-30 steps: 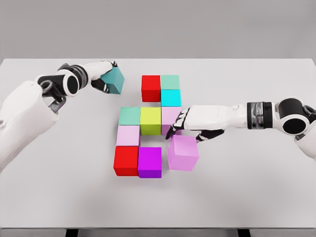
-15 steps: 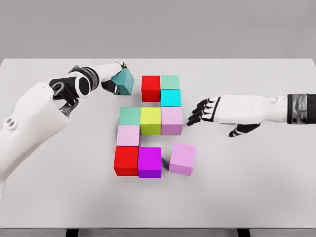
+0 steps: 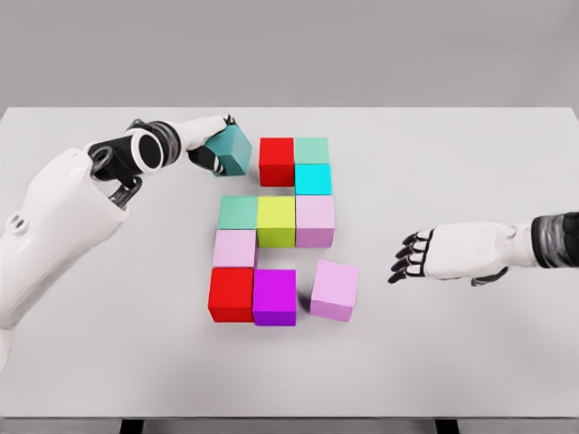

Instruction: Assemble the squares on the desktop into the number 2

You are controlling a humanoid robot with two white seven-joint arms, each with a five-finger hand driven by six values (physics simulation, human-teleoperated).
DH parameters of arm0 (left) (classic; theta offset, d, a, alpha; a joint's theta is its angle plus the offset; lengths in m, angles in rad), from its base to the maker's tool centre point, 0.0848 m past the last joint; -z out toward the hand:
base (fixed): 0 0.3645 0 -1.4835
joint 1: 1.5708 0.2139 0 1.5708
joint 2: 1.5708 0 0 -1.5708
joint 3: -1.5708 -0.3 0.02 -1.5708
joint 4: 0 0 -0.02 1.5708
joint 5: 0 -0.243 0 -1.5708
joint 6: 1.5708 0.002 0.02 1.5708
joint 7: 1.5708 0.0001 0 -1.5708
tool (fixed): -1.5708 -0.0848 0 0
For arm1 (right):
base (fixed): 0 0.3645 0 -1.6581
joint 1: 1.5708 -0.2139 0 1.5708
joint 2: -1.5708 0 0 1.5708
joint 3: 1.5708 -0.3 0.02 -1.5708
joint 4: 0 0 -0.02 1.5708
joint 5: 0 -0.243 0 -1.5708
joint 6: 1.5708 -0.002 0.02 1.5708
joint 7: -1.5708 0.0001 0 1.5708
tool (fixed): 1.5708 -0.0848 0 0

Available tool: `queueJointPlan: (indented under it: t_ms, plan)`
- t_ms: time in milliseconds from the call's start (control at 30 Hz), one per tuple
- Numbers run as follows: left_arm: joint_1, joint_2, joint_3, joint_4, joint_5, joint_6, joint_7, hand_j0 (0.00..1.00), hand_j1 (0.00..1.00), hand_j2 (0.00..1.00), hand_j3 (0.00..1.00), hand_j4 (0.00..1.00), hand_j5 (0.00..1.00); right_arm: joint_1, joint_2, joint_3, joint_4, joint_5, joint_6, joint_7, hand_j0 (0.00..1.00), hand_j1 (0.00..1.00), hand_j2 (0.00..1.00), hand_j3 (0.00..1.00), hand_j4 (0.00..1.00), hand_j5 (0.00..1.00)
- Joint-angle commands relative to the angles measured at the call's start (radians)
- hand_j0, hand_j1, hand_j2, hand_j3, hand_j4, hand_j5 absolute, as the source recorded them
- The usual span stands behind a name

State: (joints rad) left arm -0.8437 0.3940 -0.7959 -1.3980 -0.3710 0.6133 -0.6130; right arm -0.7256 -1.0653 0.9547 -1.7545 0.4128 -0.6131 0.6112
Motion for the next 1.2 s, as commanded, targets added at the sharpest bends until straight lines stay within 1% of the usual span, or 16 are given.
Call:
queueJointPlan:
  t_ms: [0, 67, 133, 200, 300, 467, 533, 600, 867, 967, 1033, 1100, 1167]
  plan:
    - [0.000, -0.003, 0.006, 0.008, 0.003, -0.002, 0.002, 0.31, 0.31, 0.31, 0.31, 0.31, 0.31, 0.000, 0.027, 0.026, 0.000, 0.012, 0.002, 0.000, 1.00, 1.00, 1.00, 1.00, 1.00, 1.00]
    - [0.002, -0.004, 0.006, 0.010, 0.003, -0.002, 0.002, 0.31, 0.31, 0.31, 0.31, 0.31, 0.31, -0.003, 0.039, 0.027, -0.002, 0.012, 0.002, 0.000, 1.00, 1.00, 1.00, 1.00, 1.00, 1.00]
    - [0.000, -0.015, 0.030, 0.019, 0.000, -0.002, 0.002, 0.31, 0.31, 0.31, 0.31, 0.31, 0.31, -0.003, 0.053, 0.032, 0.000, 0.012, 0.002, 0.000, 1.00, 1.00, 1.00, 1.00, 1.00, 1.00]
    - [0.008, -0.018, 0.032, 0.039, -0.002, -0.002, 0.002, 0.32, 0.32, 0.32, 0.32, 0.32, 0.32, -0.008, 0.056, 0.032, -0.002, 0.012, 0.002, 0.000, 1.00, 1.00, 1.00, 1.00, 1.00, 1.00]
    - [0.008, -0.053, 0.032, 0.076, -0.003, -0.002, 0.002, 0.32, 0.32, 0.32, 0.32, 0.32, 0.32, -0.017, 0.074, 0.033, -0.002, 0.014, 0.002, 0.000, 1.00, 1.00, 1.00, 1.00, 1.00, 1.00]
    - [0.008, -0.057, 0.029, 0.082, -0.006, -0.002, 0.002, 0.32, 0.32, 0.32, 0.32, 0.32, 0.32, -0.023, 0.093, 0.036, -0.002, 0.014, 0.002, 0.000, 1.00, 1.00, 1.00, 1.00, 1.00, 1.00]
    - [0.005, -0.069, 0.027, 0.109, -0.006, -0.002, 0.002, 0.32, 0.32, 0.32, 0.32, 0.32, 0.32, -0.026, 0.103, 0.041, -0.002, 0.014, 0.002, 0.000, 1.00, 1.00, 1.00, 1.00, 1.00, 1.00]
    - [0.003, -0.069, 0.026, 0.116, -0.008, -0.002, 0.002, 0.32, 0.32, 0.32, 0.32, 0.32, 0.32, -0.037, 0.113, 0.042, -0.002, 0.014, 0.002, 0.000, 1.00, 1.00, 1.00, 1.00, 1.00, 1.00]
    - [-0.002, -0.069, 0.027, 0.117, -0.006, -0.002, 0.002, 0.33, 0.33, 0.33, 0.33, 0.33, 0.33, -0.054, 0.130, 0.065, -0.002, 0.021, 0.002, 0.000, 1.00, 1.00, 1.00, 1.00, 1.00, 1.00]
    - [-0.002, -0.070, 0.027, 0.134, -0.006, -0.002, 0.002, 0.33, 0.33, 0.33, 0.33, 0.33, 0.33, -0.054, 0.116, 0.062, 0.001, 0.049, 0.002, 0.000, 1.00, 1.00, 1.00, 1.00, 1.00, 1.00]
    - [-0.003, -0.080, 0.029, 0.140, -0.008, -0.002, 0.002, 0.33, 0.33, 0.33, 0.33, 0.33, 0.33, -0.055, 0.113, 0.050, 0.026, 0.050, 0.002, 0.000, 1.00, 1.00, 1.00, 1.00, 1.00, 1.00]
    - [-0.005, -0.086, 0.029, 0.149, -0.008, -0.002, 0.002, 0.34, 0.34, 0.34, 0.34, 0.34, 0.34, -0.069, 0.126, 0.044, 0.087, 0.047, 0.002, 0.000, 1.00, 1.00, 1.00, 1.00, 1.00, 1.00]
    - [-0.005, -0.087, 0.029, 0.154, -0.009, -0.002, 0.002, 0.35, 0.35, 0.35, 0.35, 0.35, 0.35, -0.075, 0.128, 0.042, 0.092, 0.041, 0.002, 0.000, 1.00, 1.00, 1.00, 1.00, 1.00, 1.00]
